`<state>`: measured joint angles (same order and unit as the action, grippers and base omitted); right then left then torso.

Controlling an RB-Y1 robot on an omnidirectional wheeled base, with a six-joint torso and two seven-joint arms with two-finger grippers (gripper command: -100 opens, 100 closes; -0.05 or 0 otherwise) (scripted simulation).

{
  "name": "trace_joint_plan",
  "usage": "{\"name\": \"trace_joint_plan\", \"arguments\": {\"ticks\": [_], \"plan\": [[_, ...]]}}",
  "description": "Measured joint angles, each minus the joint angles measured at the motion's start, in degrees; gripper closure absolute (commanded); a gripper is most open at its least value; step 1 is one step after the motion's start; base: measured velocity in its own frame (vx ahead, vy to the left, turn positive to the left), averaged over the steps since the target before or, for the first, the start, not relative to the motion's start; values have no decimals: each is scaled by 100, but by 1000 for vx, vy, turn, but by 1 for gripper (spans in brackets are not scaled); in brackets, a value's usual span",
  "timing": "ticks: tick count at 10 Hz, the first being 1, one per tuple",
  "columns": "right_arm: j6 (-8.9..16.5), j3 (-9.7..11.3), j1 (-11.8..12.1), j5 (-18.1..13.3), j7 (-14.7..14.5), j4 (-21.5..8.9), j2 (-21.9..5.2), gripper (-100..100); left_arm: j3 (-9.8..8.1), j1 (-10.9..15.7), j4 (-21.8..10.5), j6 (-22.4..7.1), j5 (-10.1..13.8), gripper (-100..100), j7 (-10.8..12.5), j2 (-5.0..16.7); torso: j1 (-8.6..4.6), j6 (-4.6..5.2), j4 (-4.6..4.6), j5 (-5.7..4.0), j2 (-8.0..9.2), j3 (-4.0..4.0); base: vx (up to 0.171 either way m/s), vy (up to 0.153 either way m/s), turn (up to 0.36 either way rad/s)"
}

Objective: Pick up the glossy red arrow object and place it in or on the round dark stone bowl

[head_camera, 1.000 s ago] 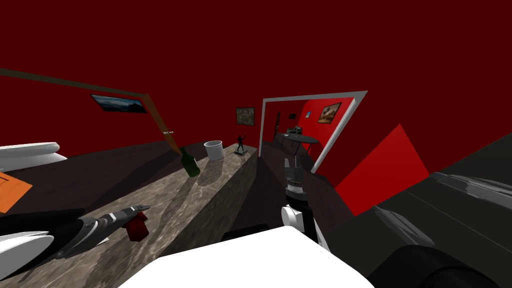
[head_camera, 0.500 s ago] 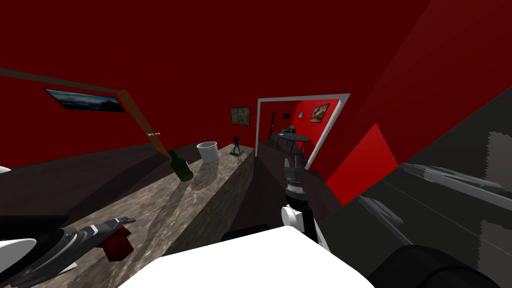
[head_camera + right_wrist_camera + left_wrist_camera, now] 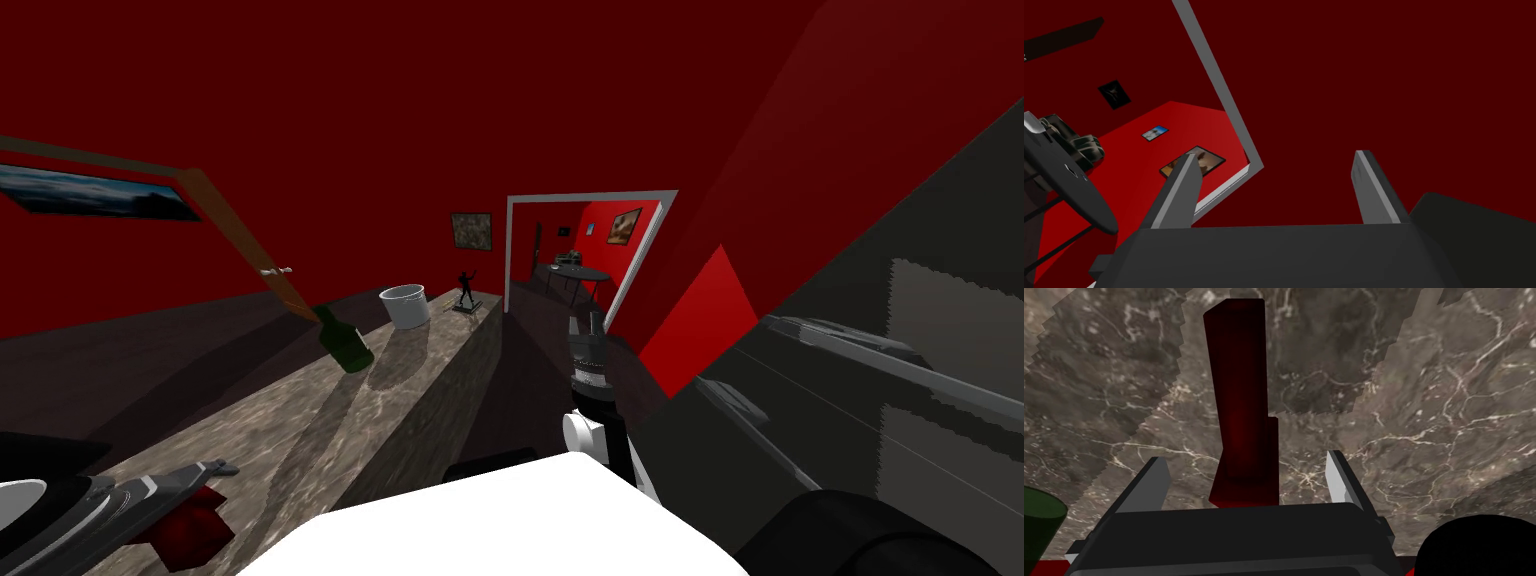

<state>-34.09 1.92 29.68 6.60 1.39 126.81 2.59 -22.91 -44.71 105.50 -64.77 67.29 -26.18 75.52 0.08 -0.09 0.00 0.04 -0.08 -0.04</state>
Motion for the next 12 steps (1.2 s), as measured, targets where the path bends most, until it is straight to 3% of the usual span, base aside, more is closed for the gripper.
{"name": "trace_joint_plan", "arguments": {"ticks": [1,2,3,5,6,10,11,12], "plan": [[0,0,0,0,0,0,0,0,-52,-63,-32,-108,82,-100,-9,27,-1,-1,0,-1,2,1,-5,5,-17],[0,0,0,0,0,0,0,0,-61,-70,-34,-133,92,0,-11,30,-5,-1,1,-1,2,1,0,0,0],[0,0,0,0,0,0,0,0,-59,-69,-33,-131,91,-100,-11,29,-7,-1,1,-2,1,1,2,7,-120],[0,0,0,0,0,0,0,0,157,-6,-125,3,-116,-100,10,-166,-1,0,0,0,-1,0,2,12,-76],[0,0,0,0,0,0,0,0,167,-4,-130,19,-127,100,10,-175,-4,-2,0,-1,0,0,0,0,0],[0,0,0,0,0,0,0,0,167,-6,-131,13,-125,100,12,-174,-4,0,1,1,0,1,0,0,0],[0,0,0,0,0,0,0,0,167,-6,-131,13,-125,0,12,-174,-4,0,1,1,0,0,0,0,0],[0,0,0,0,0,0,0,0,167,-6,-131,13,-125,100,12,-174,-4,0,1,1,0,0,1,-13,139]]}}
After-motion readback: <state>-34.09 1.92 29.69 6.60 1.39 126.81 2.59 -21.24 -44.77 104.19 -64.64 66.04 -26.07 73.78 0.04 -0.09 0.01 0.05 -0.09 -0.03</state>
